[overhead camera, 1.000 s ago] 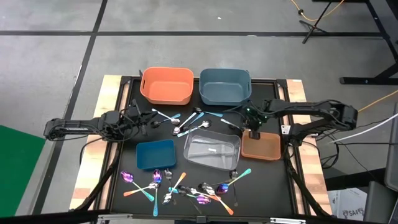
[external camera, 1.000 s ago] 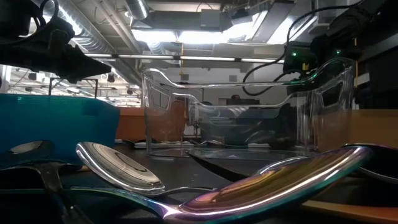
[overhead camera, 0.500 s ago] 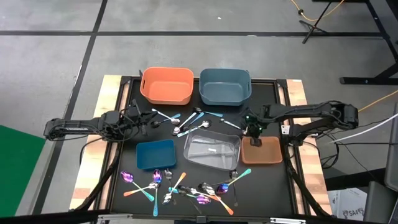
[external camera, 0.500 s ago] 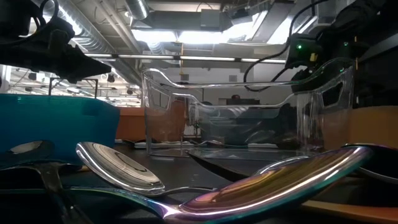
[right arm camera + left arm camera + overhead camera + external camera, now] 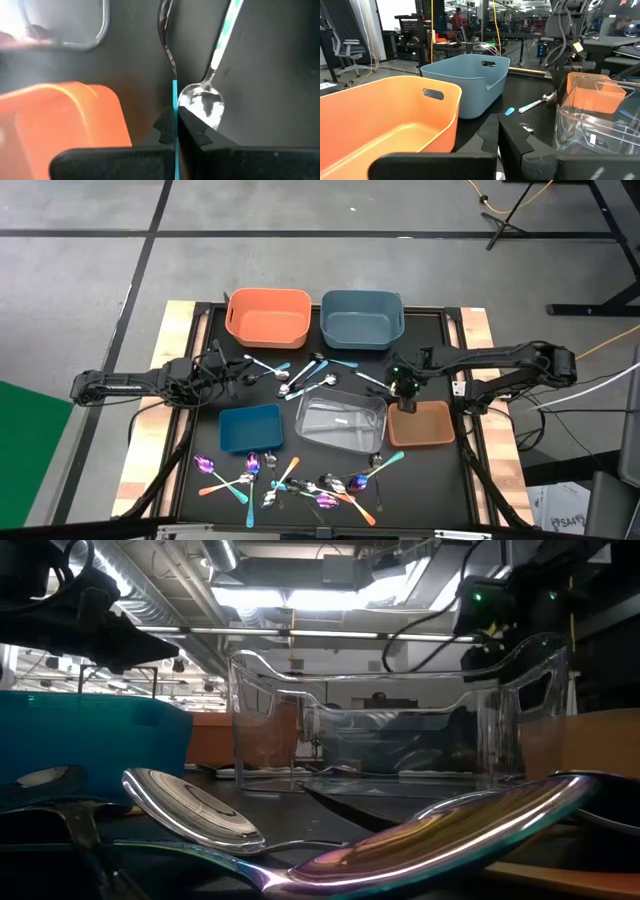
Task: Sort silverware by color (type)
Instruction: Put the blue spoon into the light blue bin
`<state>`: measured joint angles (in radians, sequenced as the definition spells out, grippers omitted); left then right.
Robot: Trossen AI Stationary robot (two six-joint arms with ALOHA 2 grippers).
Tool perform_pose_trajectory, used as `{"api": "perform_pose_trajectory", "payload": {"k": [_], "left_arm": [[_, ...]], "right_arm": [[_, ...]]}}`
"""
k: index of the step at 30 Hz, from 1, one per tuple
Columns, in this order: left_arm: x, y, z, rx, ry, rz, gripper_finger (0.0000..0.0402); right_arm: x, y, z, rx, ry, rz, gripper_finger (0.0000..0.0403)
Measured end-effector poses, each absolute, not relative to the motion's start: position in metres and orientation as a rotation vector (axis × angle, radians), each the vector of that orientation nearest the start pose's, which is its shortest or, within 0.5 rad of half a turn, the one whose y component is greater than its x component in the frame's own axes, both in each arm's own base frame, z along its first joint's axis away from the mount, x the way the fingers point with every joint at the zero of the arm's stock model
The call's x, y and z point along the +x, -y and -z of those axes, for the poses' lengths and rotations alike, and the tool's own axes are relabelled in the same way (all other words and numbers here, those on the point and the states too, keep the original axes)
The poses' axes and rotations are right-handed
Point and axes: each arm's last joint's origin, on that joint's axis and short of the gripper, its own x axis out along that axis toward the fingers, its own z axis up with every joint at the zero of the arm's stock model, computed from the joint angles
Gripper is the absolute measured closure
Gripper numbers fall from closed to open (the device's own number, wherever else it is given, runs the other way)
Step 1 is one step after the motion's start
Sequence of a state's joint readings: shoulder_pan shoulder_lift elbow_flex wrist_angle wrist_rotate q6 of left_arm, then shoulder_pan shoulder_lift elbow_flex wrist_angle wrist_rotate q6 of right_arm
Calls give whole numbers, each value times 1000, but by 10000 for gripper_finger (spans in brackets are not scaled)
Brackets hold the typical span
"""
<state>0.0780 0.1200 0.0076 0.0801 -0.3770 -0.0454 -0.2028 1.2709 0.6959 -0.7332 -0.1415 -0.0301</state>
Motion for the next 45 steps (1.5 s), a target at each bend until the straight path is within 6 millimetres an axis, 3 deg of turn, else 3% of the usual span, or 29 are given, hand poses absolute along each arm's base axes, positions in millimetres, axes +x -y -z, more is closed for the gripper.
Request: {"api": "perform_pose_trajectory", "payload": {"k": [11, 21, 45], "left_arm": [[102, -19, -164, -40, -22, -456, 401], [102, -19, -164, -40, -22, -456, 401], [102, -19, -164, -40, -22, -456, 401]], "right_arm": [[203, 38, -233, 241, -1403, 63, 403], [198, 32, -259, 300, -1483, 103, 403], [182, -63, -265, 288, -1636, 60, 403]]}}
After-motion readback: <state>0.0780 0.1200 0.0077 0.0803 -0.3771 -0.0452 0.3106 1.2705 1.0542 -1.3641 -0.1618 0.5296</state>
